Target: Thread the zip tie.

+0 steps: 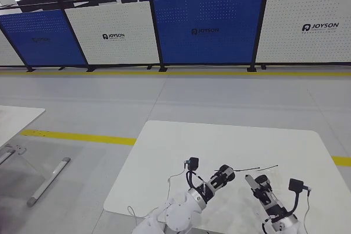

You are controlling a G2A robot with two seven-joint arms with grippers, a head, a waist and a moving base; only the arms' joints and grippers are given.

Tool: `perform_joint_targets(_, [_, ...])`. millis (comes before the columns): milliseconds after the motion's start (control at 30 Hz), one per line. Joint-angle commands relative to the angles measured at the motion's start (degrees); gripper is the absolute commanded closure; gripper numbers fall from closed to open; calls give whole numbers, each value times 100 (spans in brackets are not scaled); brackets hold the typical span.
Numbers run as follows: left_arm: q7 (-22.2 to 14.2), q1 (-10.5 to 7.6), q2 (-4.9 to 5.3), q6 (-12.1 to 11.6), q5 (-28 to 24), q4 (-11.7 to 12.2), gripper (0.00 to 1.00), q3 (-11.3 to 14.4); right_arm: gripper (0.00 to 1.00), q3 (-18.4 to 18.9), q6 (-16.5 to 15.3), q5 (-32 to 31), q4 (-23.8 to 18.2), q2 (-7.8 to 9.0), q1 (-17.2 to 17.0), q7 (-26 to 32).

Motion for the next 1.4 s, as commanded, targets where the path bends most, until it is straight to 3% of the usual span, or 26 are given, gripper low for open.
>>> perform_joint_targets(0, [-19,39,3,-37,-271,7,100,-73,0,90,-10,-377,-19,20,7,-26])
perform_joint_targets(267, [-48,166,12,-130,-773,-85,100,-221,0,494,-10,-1867,-99,146,-270,-239])
perform_joint_targets(333, [-84,173,1,-137,-981,-128,100,-210,0,551,259,-2369,-80,149,-217,-279])
perform_joint_targets(633, [-84,173,1,-137,-981,-128,100,-210,0,551,259,-2369,-80,149,-217,-279])
perform_joint_targets(733, [-64,179,-6,-124,-992,-107,100,-178,0,471,200,-2304,7,136,-105,21])
perform_joint_targets(967, [83,124,-49,-45,-971,-33,100,-14,0,-4,845,-2894,199,18,258,167])
perform_joint_targets(1367, [83,124,-49,-45,-971,-33,100,-14,0,-4,845,-2894,199,18,258,167])
